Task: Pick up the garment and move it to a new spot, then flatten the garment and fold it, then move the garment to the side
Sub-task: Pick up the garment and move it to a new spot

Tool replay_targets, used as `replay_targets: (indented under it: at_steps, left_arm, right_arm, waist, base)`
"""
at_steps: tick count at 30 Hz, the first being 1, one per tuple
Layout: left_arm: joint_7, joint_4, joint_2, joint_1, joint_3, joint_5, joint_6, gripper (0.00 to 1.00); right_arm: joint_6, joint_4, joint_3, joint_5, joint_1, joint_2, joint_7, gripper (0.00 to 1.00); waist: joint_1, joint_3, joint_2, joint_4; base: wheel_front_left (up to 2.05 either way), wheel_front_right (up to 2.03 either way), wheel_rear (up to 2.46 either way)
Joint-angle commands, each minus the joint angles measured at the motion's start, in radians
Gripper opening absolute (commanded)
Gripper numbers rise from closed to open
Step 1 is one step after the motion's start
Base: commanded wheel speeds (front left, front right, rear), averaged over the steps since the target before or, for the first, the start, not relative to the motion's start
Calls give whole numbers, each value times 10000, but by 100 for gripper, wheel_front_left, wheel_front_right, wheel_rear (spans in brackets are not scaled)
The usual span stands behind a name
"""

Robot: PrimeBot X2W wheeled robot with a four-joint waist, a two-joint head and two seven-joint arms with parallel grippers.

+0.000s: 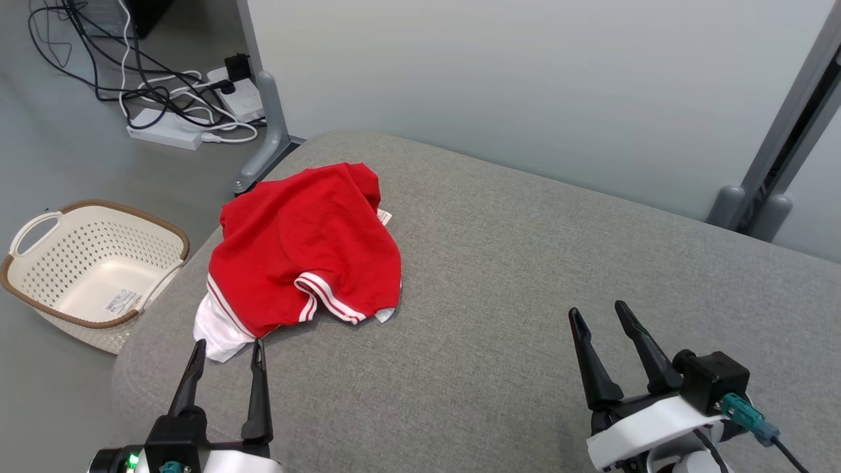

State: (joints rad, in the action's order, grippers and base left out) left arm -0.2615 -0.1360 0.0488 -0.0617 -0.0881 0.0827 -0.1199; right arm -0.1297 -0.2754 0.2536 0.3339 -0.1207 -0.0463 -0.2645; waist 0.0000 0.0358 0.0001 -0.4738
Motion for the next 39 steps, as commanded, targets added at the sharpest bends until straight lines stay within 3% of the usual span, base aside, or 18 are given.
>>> replay_targets:
  at_steps: [1,13,19,27,33,39]
  left_arm:
    - [-36,57,28,-120,43,-11,-15,100]
    - [-36,235,30,-239,103,116,-169,100]
    - [-36,310,31,-61,172,272,-36,100]
    - [-36,275,246,712,548,391,898,100]
    - [33,-423,869,1936,781,733,1778,100]
    - [1349,-1587,1587,3815,893,1418,2230,100]
  right_arm:
    - [-18,-37,11,52,-68,-79,-19,100]
    - [-18,-220,301,85,-337,-79,-19,100]
    - [-18,-212,199,11,-273,-79,-19,100]
    - [-18,33,-321,-492,-308,-78,-19,100]
    - [-18,258,-410,-1047,-783,-80,-19,100]
    - [-18,511,-464,-1538,-1242,-179,-19,100]
  waist:
    - [0,12,-1,-95]
    - [0,-56,-1,-170]
    - [0,-42,-1,-129]
    - [0,-508,-1,83]
    - [0,-1472,-1,528]
    - [0,-2514,-1,961]
  base:
    - [0,0,0]
    - [0,0,0]
    - [0,0,0]
    - [0,0,0]
    - [0,0,0]
    - [0,0,0]
